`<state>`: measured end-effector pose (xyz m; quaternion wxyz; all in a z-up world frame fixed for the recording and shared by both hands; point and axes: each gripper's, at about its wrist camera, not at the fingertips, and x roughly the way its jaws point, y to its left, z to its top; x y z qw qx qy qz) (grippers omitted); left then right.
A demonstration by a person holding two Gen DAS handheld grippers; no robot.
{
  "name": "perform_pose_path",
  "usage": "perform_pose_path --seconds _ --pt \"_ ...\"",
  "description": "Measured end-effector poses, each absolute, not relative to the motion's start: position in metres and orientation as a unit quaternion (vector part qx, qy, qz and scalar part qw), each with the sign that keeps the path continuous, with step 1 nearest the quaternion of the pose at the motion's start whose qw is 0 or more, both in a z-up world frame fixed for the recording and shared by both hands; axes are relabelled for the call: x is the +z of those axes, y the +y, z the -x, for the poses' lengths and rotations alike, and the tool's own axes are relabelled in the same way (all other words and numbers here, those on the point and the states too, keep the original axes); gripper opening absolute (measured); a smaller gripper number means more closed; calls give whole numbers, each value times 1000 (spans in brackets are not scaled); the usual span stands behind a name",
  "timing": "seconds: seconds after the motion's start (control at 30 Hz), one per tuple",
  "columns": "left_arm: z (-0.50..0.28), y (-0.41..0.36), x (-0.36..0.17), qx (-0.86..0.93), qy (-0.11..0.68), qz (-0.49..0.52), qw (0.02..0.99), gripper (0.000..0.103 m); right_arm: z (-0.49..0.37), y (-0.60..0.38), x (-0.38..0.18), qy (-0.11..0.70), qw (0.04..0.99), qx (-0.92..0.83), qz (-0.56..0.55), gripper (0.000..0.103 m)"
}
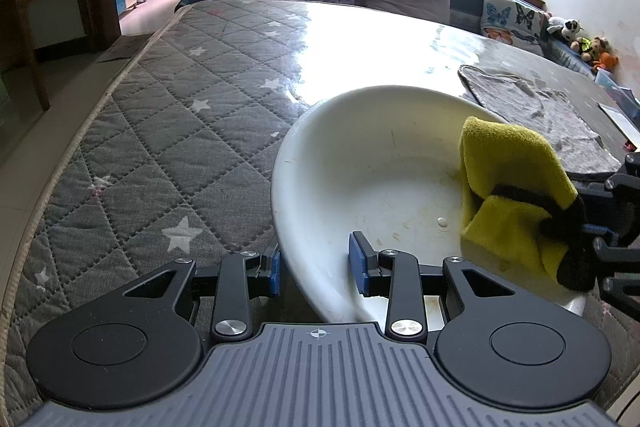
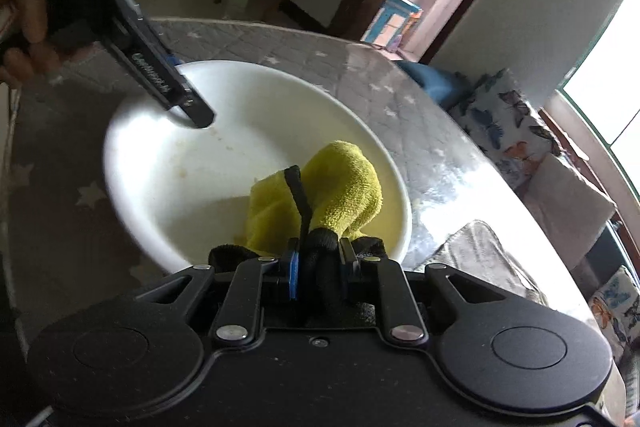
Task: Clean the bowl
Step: 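Rub the cloth across the bowl interior with the right tool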
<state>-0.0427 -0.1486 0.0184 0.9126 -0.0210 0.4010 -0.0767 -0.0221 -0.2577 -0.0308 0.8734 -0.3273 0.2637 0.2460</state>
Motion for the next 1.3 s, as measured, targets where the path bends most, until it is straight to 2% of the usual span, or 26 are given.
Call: perform_pose_path --seconds 0.53,1.3 --pt "41 -147 18 -80 404 16 911 35 -8 -267 -39 240 900 198 305 19" --pt "39 -144 17 -84 403 11 911 36 -55 -241 -46 225 893 220 323 20"
